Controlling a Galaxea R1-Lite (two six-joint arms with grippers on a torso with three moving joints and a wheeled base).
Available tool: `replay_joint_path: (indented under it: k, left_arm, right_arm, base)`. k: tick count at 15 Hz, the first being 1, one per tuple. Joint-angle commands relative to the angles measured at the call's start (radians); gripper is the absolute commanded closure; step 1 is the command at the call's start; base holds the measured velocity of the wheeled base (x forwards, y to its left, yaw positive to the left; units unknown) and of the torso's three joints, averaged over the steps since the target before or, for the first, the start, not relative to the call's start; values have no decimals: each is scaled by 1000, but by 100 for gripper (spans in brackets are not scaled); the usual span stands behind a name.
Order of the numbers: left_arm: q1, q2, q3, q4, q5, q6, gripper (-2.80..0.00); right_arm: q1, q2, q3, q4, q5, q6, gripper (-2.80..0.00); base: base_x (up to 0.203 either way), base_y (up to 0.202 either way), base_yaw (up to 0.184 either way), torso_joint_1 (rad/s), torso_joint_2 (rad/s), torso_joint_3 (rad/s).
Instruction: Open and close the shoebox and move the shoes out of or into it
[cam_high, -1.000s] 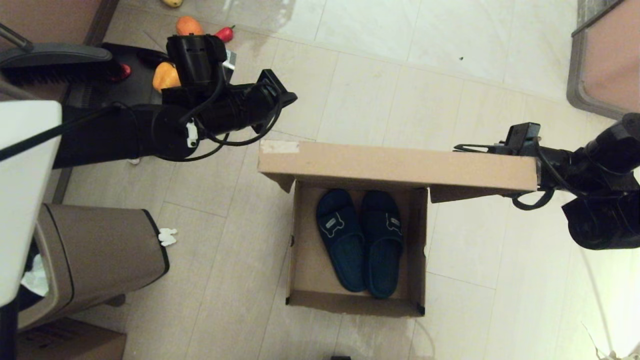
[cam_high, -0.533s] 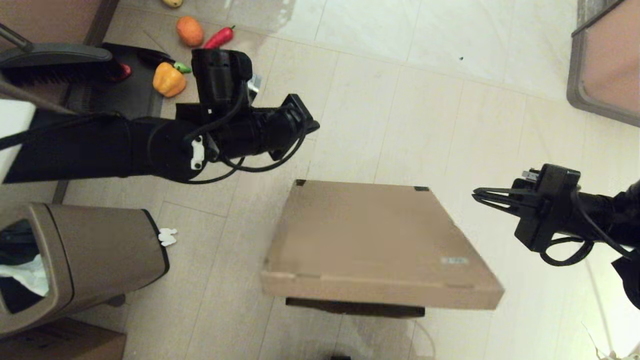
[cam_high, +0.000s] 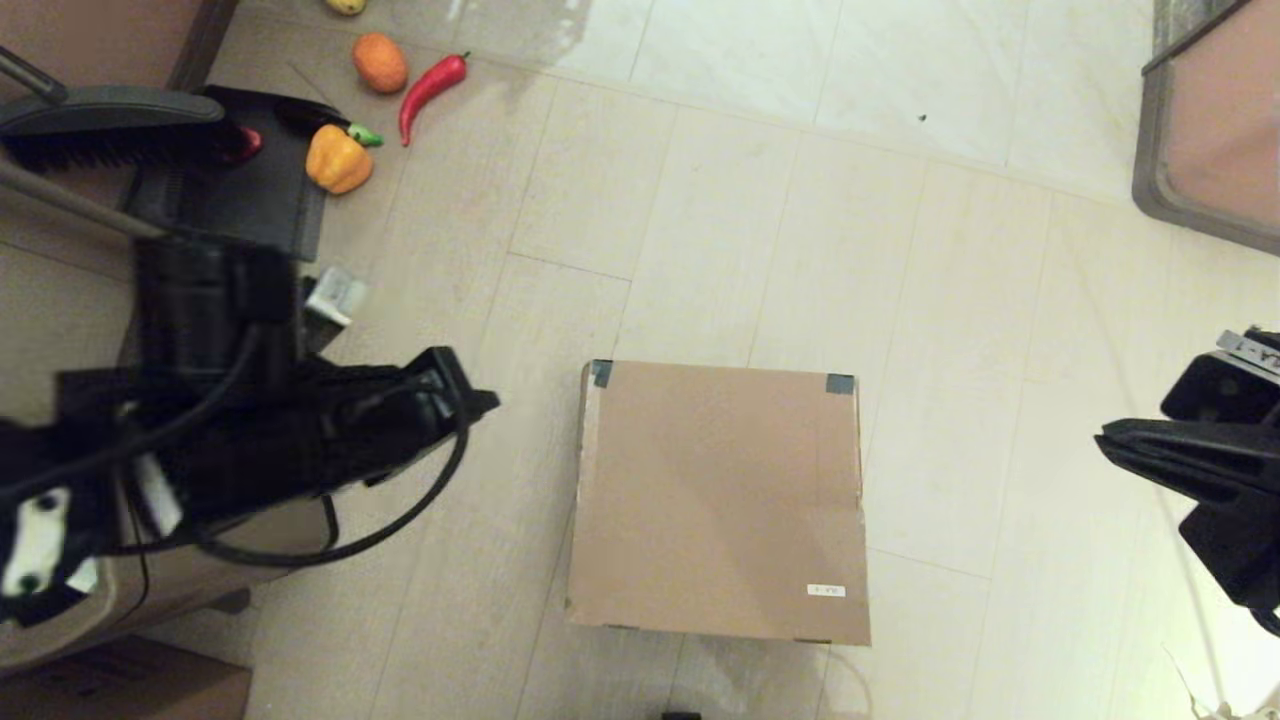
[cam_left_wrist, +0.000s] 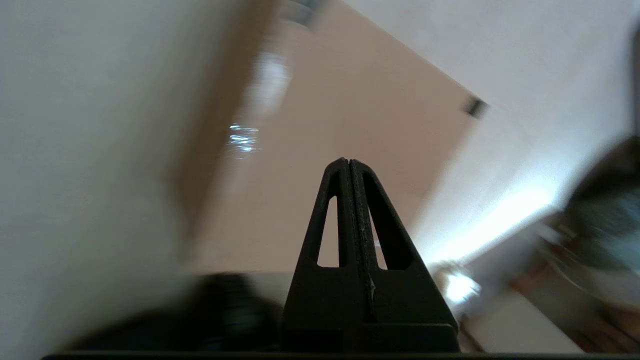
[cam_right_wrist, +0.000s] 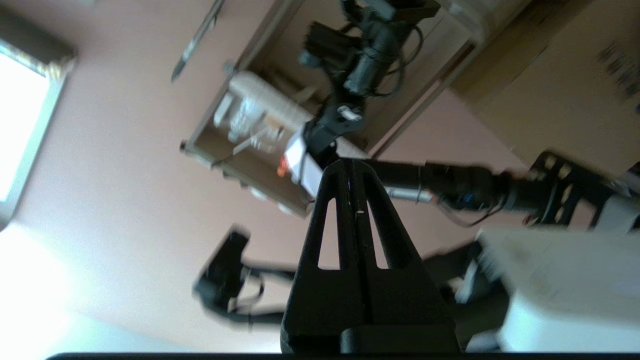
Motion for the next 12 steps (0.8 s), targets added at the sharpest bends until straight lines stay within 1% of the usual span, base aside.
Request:
replay_joint_path:
  k: [1, 2, 3, 4, 5, 6, 7, 8, 9, 10, 11, 12]
  left_arm:
    - [69, -210, 133, -16, 14, 16, 0]
    - [162, -273, 181, -25, 22, 28, 0]
    - [288, -316, 212, -31, 26, 37, 0]
    - [441, -356, 239, -36, 26, 50, 0]
    - [610, -402, 273, -41, 21, 64, 0]
    - [742, -465, 318, -44, 13, 74, 0]
    - [840, -557, 375, -46, 0, 85, 0]
    - [897, -642, 442, -44, -28, 98, 0]
    - [917, -719, 531, -32, -83, 118, 0]
    - [908, -793, 606, -3, -144, 155, 0]
    - [901, -867, 685, 40, -190, 213, 0]
    - [896, -939, 772, 85, -218, 293, 0]
  right_arm:
    - [-2, -150, 42, -9, 5, 71, 0]
    - [-10, -191, 61, -9, 3, 126, 0]
    - [-24, -222, 76, -9, 4, 150, 0]
    - [-32, -241, 83, -9, 6, 168, 0]
    - [-33, -236, 78, -9, 7, 169, 0]
    - [-33, -239, 76, -9, 7, 169, 0]
    - [-33, -250, 78, -9, 8, 177, 0]
    - [-33, -261, 78, -9, 8, 197, 0]
    - [-33, -263, 80, -9, 8, 207, 0]
    - [-37, -263, 82, -9, 8, 207, 0]
    - [-45, -262, 81, -9, 7, 207, 0]
    - [-48, -260, 73, -9, 5, 207, 0]
  base:
    - [0, 0, 0, 0, 0, 0]
    - [0, 0, 0, 0, 0, 0]
    - [0, 0, 0, 0, 0, 0]
    - [0, 0, 0, 0, 0, 0]
    - [0, 0, 0, 0, 0, 0]
    - [0, 0, 0, 0, 0, 0]
    - [0, 0, 0, 0, 0, 0]
    - [0, 0, 0, 0, 0, 0]
    - [0, 0, 0, 0, 0, 0]
    - [0, 0, 0, 0, 0, 0]
    - [0, 0, 0, 0, 0, 0]
    - [0, 0, 0, 0, 0, 0]
